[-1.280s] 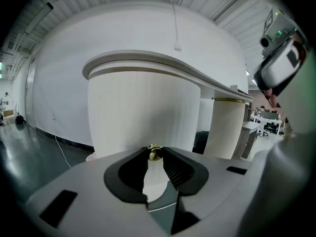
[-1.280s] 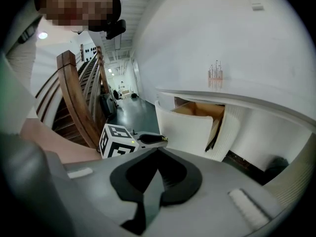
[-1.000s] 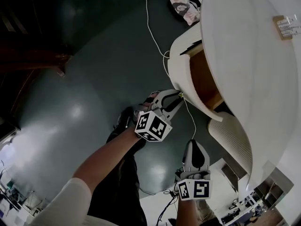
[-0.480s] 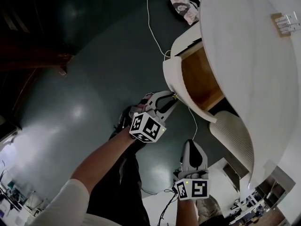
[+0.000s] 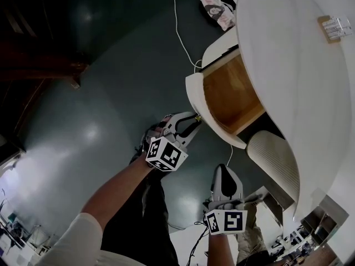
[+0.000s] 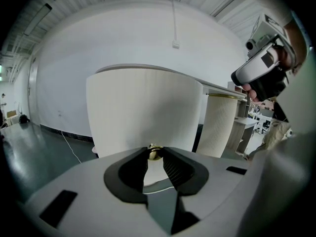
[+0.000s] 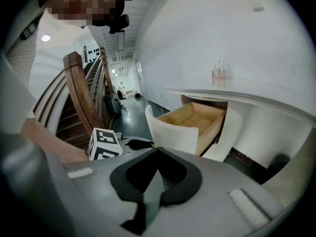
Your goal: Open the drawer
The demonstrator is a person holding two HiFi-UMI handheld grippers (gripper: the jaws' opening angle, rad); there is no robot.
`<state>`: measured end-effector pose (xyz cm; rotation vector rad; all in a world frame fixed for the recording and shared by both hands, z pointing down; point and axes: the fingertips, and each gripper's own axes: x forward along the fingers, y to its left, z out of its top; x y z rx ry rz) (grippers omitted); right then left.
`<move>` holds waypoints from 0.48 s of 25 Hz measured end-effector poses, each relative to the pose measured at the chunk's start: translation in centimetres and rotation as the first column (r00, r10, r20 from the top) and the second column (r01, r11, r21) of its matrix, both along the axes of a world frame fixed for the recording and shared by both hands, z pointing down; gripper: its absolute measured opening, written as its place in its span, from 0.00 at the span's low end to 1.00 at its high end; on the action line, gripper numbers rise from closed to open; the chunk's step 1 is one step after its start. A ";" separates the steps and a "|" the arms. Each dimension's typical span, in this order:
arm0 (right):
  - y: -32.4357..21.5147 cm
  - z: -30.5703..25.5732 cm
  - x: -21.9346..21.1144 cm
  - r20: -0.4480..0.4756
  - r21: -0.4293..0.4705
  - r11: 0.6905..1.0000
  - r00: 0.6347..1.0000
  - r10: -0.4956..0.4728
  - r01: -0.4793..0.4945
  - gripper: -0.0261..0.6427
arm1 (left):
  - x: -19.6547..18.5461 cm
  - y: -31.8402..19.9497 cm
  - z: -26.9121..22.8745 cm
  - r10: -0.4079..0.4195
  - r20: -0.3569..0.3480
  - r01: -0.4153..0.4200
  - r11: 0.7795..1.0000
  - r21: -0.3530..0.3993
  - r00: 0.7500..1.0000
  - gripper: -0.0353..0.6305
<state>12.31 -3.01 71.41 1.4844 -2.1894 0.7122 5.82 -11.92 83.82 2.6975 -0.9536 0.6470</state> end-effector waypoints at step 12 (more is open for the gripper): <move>1.5 -0.1 -1.2 0.004 0.003 1.000 1.000 0.000 0.000 0.06 | -2.1 2.4 0.3 -0.013 0.008 0.013 1.000 -0.015 1.000 0.21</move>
